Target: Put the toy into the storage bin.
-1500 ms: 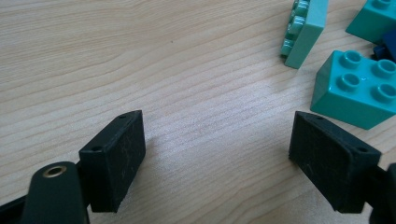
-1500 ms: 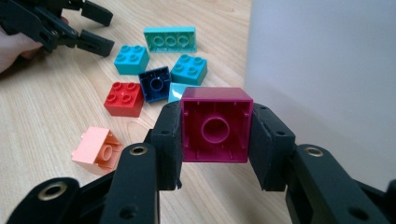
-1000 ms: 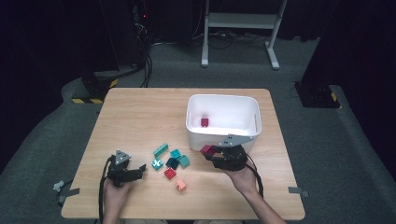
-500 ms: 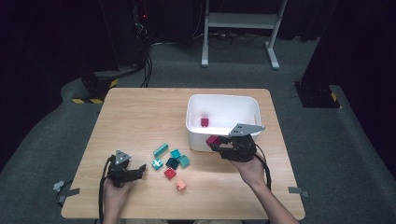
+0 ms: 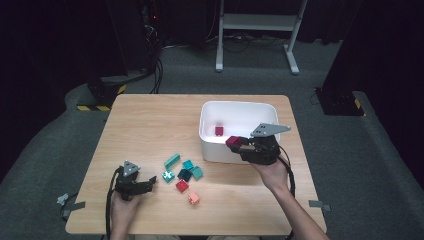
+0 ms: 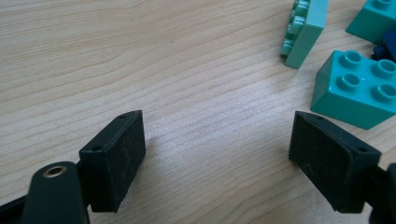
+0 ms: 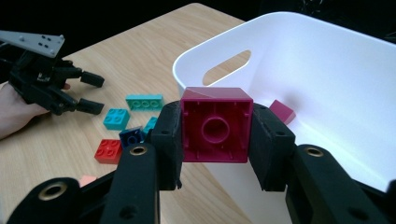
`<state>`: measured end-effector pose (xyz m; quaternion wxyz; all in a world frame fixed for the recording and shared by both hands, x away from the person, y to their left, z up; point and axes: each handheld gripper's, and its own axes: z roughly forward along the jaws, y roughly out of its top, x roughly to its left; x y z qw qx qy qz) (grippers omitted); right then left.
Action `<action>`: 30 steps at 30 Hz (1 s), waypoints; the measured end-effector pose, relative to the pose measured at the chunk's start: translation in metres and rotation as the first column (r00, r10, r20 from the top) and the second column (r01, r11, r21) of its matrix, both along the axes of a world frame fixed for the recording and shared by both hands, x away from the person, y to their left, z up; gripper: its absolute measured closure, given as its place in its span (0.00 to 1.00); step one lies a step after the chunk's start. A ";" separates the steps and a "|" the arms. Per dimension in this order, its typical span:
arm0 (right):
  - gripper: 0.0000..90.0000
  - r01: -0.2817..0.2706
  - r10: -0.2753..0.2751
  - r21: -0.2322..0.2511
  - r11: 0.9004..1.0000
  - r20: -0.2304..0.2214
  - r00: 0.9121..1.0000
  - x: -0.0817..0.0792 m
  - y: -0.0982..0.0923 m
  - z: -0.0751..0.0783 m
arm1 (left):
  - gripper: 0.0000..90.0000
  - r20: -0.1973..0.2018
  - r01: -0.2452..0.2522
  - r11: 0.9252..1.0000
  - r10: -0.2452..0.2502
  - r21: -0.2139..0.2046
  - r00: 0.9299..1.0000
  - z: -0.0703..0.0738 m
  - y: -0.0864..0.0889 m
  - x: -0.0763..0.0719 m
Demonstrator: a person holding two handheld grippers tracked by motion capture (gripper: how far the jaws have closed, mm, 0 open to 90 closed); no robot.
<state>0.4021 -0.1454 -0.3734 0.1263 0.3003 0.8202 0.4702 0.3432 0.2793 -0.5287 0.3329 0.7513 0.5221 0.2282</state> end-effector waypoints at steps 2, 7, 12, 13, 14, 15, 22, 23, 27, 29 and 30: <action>0.66 0.007 -0.007 0.008 1.000 0.000 1.000 0.003 -0.003 0.002 | 0.21 0.000 0.000 1.000 0.000 0.000 1.000 0.000 0.000 0.000; 0.66 0.036 -0.036 0.018 0.999 -0.008 0.999 0.011 -0.009 0.003 | 0.21 0.000 0.000 1.000 0.000 0.000 1.000 0.000 0.000 0.000; 0.66 0.055 -0.055 0.016 0.998 -0.009 0.998 0.016 -0.012 0.005 | 0.21 0.000 0.000 1.000 0.000 0.000 1.000 0.000 0.000 0.000; 0.66 0.058 -0.058 0.017 0.998 -0.011 0.998 0.018 -0.012 0.005 | 0.21 0.000 0.000 1.000 0.000 0.000 1.000 0.000 0.000 0.000; 0.66 0.062 -0.062 0.017 0.998 -0.013 0.998 0.019 -0.012 0.005 | 0.21 0.000 0.000 1.000 0.000 0.001 1.000 0.000 0.000 0.000; 0.66 0.065 -0.064 0.017 0.998 -0.014 0.998 0.020 -0.012 0.005 | 0.21 0.000 0.000 1.000 0.000 0.001 1.000 0.000 0.000 0.000; 0.66 0.088 -0.087 0.015 0.996 -0.031 0.996 0.031 -0.014 0.003 | 0.21 0.000 0.000 1.000 0.000 0.001 1.000 0.000 0.000 0.000; 0.66 0.092 -0.091 0.014 0.996 -0.036 0.995 0.033 -0.015 0.002 | 0.21 0.000 0.000 1.000 0.000 0.001 1.000 0.000 0.000 0.000; 0.66 0.109 -0.108 0.017 0.994 -0.042 0.993 0.038 -0.017 -0.001 | 0.21 0.000 0.000 1.000 0.000 0.001 1.000 0.000 0.000 0.000; 0.66 0.115 -0.114 0.015 0.993 -0.045 0.992 0.040 -0.018 -0.002 | 0.21 0.000 0.000 1.000 0.000 0.001 1.000 0.000 0.000 0.000; 0.66 0.118 -0.117 0.013 0.993 -0.049 0.992 0.041 -0.018 -0.003 | 0.21 0.000 0.000 1.000 0.000 0.001 1.000 0.000 0.000 0.000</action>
